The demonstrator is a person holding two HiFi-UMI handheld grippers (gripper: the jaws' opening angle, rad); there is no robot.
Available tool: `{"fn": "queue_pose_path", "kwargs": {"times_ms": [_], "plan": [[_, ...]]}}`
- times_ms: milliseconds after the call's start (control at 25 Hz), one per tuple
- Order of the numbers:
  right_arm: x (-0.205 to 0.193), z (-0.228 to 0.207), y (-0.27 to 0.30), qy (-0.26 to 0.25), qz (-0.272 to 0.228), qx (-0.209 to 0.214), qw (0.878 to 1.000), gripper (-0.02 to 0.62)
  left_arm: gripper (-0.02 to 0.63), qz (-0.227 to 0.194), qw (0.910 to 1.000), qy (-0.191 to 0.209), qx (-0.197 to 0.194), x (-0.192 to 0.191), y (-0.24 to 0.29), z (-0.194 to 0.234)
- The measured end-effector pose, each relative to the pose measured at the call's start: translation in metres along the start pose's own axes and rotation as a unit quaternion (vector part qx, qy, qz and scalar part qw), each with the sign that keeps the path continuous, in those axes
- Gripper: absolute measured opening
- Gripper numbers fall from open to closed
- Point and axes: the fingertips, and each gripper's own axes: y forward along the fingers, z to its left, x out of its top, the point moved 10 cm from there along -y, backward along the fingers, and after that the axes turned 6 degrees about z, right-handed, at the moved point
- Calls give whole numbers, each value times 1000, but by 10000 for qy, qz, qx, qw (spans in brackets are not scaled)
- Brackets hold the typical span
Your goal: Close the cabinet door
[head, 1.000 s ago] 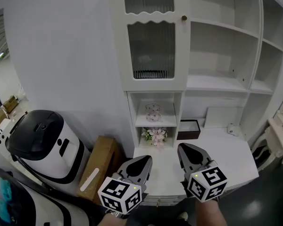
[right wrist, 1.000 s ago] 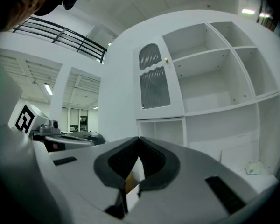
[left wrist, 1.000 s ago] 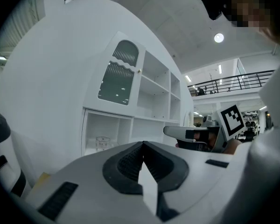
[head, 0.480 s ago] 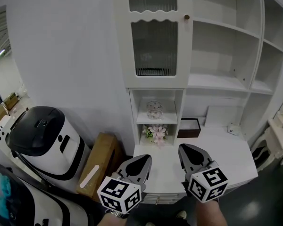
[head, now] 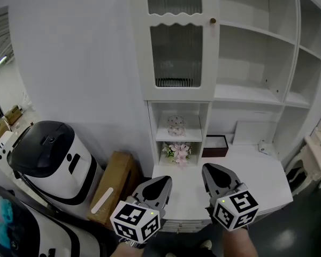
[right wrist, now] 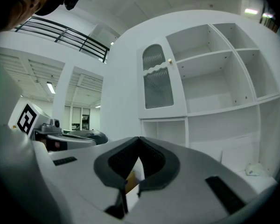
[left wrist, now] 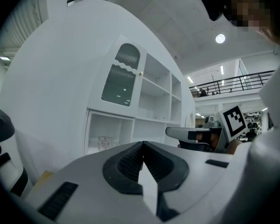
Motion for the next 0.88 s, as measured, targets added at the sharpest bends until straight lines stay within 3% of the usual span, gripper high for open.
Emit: {"fn": "queue_pose_path", "kwargs": {"times_ms": [880], "plan": [[-2, -2, -11, -38, -13, 52, 10000, 5, 5, 14, 10000, 81, 35, 0, -4, -13]]}}
